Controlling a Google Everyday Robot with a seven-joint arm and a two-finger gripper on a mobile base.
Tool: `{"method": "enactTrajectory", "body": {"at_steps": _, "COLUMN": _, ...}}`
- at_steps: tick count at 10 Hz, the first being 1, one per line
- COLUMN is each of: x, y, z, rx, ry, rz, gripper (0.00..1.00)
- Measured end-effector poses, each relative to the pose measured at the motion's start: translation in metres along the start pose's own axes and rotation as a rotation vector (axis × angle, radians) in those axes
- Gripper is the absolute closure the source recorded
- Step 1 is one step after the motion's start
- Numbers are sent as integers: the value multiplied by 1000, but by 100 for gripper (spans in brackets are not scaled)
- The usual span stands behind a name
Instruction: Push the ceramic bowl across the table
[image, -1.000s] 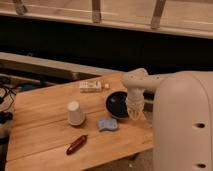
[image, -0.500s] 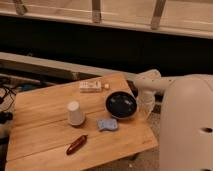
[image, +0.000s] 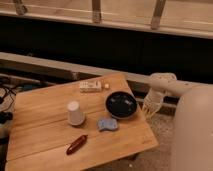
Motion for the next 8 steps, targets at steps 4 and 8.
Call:
{"method": "enactTrajectory", "body": {"at_steps": 4, "x": 16, "y": 14, "z": 2, "rx": -52, "ry": 72, "rz": -57, "gripper": 98}}
{"method": "enactTrajectory", "body": {"at_steps": 8, "x": 41, "y": 37, "z": 6, "rx": -44, "ry": 87, "rz": -186, "gripper": 98}}
